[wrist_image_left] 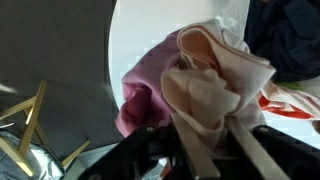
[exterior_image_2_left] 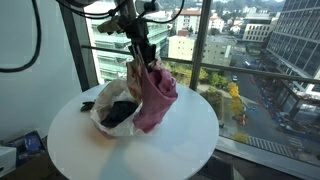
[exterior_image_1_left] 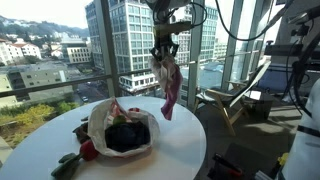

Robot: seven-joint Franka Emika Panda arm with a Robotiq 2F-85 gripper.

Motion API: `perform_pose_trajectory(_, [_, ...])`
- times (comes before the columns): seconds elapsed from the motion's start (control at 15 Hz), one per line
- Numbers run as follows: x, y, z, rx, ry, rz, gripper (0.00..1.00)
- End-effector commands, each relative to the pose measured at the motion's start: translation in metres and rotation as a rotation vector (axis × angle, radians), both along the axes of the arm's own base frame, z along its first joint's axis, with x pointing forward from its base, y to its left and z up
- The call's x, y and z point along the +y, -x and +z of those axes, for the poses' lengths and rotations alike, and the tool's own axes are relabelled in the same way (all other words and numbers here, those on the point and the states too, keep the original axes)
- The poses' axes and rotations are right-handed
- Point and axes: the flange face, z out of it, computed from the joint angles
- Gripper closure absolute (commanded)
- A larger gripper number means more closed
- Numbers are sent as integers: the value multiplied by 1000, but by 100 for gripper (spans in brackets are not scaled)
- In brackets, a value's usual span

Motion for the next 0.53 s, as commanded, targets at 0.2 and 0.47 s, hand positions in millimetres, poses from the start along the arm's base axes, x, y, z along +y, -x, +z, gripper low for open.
perform_pose_trajectory(0.2, [-55, 17, -84, 125, 49, -169, 93])
perform_pose_trajectory(0.47, [-45, 17, -180, 122, 151, -261, 93])
